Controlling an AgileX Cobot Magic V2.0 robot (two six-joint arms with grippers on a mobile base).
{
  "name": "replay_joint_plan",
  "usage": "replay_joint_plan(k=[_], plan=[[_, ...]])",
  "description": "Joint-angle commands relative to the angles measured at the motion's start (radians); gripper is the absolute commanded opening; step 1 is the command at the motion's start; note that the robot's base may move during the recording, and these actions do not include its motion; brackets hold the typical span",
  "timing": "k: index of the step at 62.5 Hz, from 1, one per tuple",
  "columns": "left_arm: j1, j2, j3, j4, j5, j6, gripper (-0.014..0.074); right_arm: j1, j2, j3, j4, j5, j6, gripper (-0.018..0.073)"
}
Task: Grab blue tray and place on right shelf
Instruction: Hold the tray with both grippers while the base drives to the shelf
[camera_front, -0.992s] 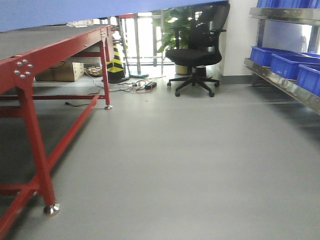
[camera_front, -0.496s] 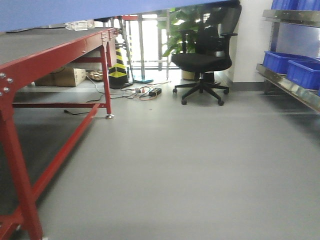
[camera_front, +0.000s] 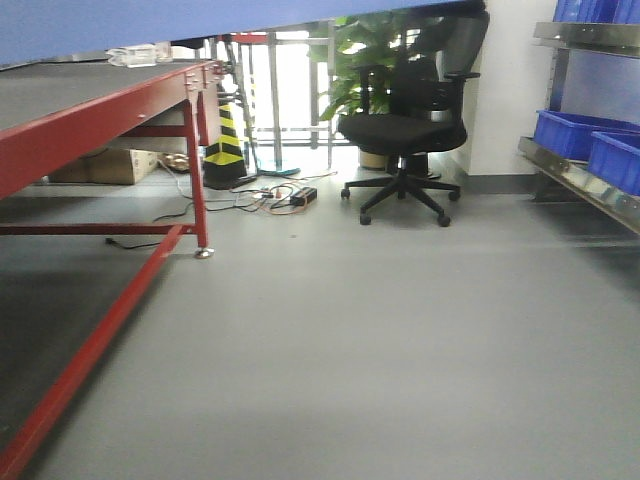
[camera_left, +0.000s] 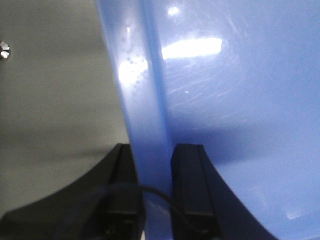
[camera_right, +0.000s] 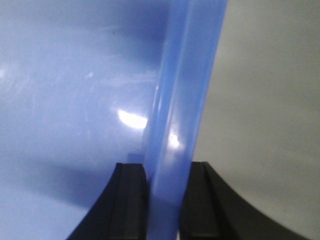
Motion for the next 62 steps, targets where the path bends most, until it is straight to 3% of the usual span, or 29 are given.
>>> replay_joint_plan(k=[1,62], plan=[[-0.021,-0.022,-0.026,-0.069,0.093,0.056,-0.0048,0.007,-0.03,-0.032,0.042,0.027,-0.019,0.0055],[-0.021,-0.022,-0.026,-0.069,0.095,0.056,-0.0048,0.007,-0.03,-0.032,0.042,0.026,-0.019,0.0055]])
